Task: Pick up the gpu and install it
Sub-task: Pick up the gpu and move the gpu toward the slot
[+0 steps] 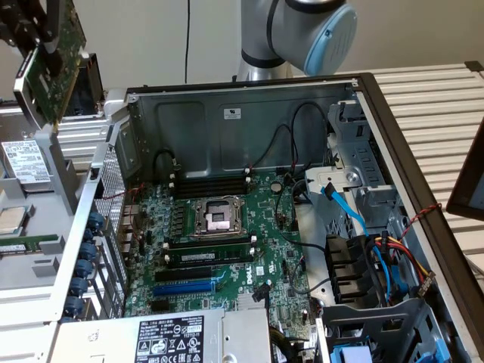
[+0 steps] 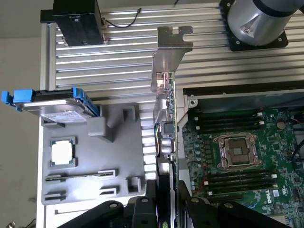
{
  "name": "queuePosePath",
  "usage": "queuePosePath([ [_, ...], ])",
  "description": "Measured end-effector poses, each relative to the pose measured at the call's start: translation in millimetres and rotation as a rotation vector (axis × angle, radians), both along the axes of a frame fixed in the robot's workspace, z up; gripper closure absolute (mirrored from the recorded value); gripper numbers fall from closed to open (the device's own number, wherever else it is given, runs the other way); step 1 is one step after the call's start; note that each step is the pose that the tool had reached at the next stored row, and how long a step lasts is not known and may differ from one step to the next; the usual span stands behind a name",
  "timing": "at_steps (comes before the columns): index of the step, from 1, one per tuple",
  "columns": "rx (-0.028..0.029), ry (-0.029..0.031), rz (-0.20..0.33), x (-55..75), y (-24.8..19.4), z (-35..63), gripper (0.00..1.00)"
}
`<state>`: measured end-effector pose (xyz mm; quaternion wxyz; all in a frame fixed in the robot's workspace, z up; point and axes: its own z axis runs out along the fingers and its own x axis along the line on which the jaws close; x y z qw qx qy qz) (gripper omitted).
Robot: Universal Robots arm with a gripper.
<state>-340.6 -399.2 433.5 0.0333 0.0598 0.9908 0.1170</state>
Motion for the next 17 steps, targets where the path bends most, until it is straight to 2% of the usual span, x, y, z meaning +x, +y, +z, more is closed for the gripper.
queuePosePath([
  [2,-0.0001,0.0075,0.0,6.4,-3.6,1.7,0.72],
  [8,-0.0013,0.0282,0.0,23.6,-18.0,15.9,0.72],
  [10,-0.0017,0.0343,0.0,32.2,-20.9,18.3,0.72],
  [17,-0.0022,0.0498,0.0,63.1,-28.4,22.0,0.72],
])
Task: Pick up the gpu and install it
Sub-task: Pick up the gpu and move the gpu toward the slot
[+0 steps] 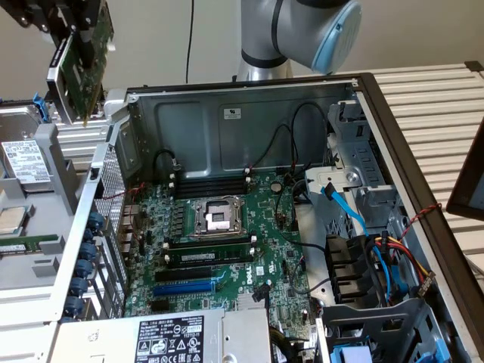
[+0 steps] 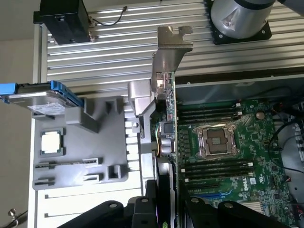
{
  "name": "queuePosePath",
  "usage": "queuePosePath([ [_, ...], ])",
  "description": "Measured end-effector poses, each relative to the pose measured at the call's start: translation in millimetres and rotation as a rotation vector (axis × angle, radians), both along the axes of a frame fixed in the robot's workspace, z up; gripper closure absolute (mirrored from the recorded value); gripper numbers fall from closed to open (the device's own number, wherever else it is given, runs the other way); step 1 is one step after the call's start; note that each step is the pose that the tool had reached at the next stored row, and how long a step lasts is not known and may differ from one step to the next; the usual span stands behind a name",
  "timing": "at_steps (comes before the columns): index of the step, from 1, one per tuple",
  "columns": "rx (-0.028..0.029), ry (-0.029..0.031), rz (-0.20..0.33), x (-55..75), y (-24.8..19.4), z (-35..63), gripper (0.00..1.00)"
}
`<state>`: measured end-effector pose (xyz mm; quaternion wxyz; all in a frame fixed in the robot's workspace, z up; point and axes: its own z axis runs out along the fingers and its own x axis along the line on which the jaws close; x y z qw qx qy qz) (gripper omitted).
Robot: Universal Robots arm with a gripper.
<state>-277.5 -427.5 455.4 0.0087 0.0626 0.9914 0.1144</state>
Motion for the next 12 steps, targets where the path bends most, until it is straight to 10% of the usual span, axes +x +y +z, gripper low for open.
queuePosePath([
  [12,-0.0013,0.0274,0.0,52.5,-11.7,3.6,0.72],
])
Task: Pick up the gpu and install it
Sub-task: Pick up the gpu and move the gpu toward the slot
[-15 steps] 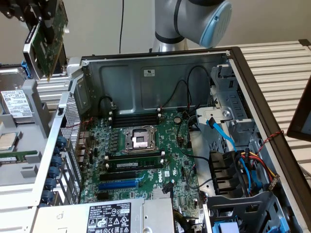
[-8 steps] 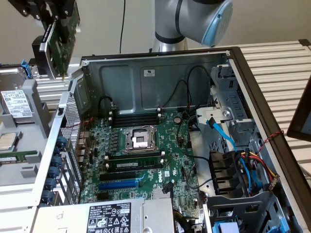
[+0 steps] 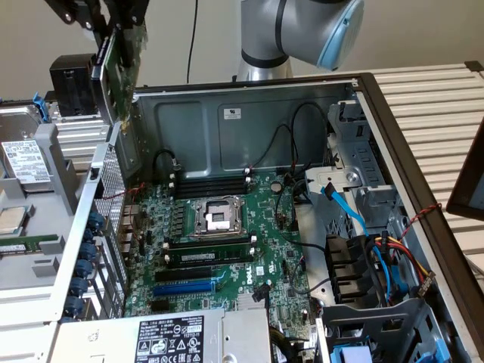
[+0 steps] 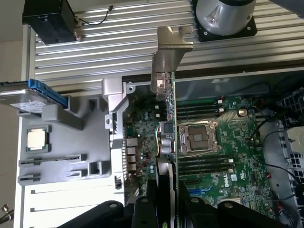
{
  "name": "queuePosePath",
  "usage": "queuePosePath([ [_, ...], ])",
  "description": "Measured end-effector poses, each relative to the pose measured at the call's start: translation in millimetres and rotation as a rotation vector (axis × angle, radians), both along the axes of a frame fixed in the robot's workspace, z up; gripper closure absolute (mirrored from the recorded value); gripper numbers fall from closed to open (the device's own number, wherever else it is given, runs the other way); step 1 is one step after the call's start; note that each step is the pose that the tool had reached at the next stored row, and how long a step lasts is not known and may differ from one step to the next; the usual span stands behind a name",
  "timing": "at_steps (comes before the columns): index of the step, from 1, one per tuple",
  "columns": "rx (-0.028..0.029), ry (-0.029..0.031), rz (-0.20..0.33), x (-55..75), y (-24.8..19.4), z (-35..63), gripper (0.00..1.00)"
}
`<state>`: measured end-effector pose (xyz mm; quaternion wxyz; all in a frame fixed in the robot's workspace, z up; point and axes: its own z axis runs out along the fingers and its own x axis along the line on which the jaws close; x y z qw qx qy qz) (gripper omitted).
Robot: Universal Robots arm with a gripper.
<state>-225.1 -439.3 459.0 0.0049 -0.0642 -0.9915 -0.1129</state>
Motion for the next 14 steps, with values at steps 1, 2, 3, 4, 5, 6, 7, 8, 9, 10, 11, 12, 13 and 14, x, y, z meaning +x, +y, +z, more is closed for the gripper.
queuePosePath([
  [1,-0.0002,0.0021,0.0,3.9,-0.5,0.1,0.72],
  [2,-0.0004,0.004,0.0,7.7,-0.9,0.1,0.72],
  [3,-0.0004,0.0057,0.001,11.3,-1.3,0.2,0.72],
  [4,-0.0004,0.007,0.001,14.8,-1.6,0.1,0.72],
  [5,-0.0004,0.0084,0.002,18.5,-2.0,0.1,0.72],
  [6,-0.0004,0.01,0.003,22.0,-2.3,0.1,0.72],
  [7,-0.0004,0.0119,0.003,25.0,-2.5,0.1,0.72],
  [8,-0.0004,0.0142,0.005,28.0,-2.6,0.1,0.72],
  [9,-0.0005,0.0165,0.006,30.7,-2.8,0.1,0.72],
  [10,-0.0005,0.0195,0.008,33.8,-2.9,0.1,0.72],
  [11,-0.0006,0.0227,0.009,36.6,-3.0,0.1,0.72],
  [12,-0.0007,0.0263,0.011,39.3,-3.0,0.1,0.72],
  [13,-0.0008,0.0301,0.012,41.9,-3.1,0.1,0.72],
  [14,-0.0009,0.034,0.014,44.5,-3.1,0.1,0.72],
])
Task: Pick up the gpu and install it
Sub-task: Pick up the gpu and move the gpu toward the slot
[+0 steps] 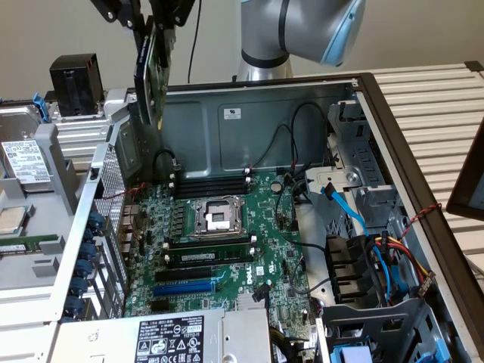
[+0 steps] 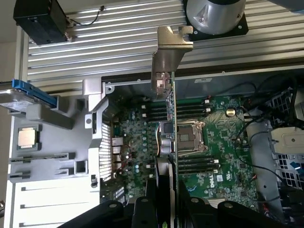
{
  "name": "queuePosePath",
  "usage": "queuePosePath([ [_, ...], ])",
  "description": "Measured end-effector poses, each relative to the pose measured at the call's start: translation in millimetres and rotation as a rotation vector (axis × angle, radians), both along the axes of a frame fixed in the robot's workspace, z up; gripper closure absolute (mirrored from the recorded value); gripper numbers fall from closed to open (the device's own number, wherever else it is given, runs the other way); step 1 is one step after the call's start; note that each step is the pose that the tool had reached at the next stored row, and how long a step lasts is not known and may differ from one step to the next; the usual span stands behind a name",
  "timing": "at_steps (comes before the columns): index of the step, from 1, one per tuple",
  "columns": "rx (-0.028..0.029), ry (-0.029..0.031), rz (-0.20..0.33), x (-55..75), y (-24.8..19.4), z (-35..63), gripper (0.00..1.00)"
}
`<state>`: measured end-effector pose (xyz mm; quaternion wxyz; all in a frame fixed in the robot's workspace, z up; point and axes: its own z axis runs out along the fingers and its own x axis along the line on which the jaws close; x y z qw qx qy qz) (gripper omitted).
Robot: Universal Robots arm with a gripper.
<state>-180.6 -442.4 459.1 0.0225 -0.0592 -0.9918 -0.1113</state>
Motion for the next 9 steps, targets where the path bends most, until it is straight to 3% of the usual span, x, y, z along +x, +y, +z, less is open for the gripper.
queuePosePath([
  [4,0.0,0.0164,0.005,11.3,0.0,0.0,0.72],
  [9,-0.0016,0.019,0.026,16.6,0.0,-0.4,0.72],
])
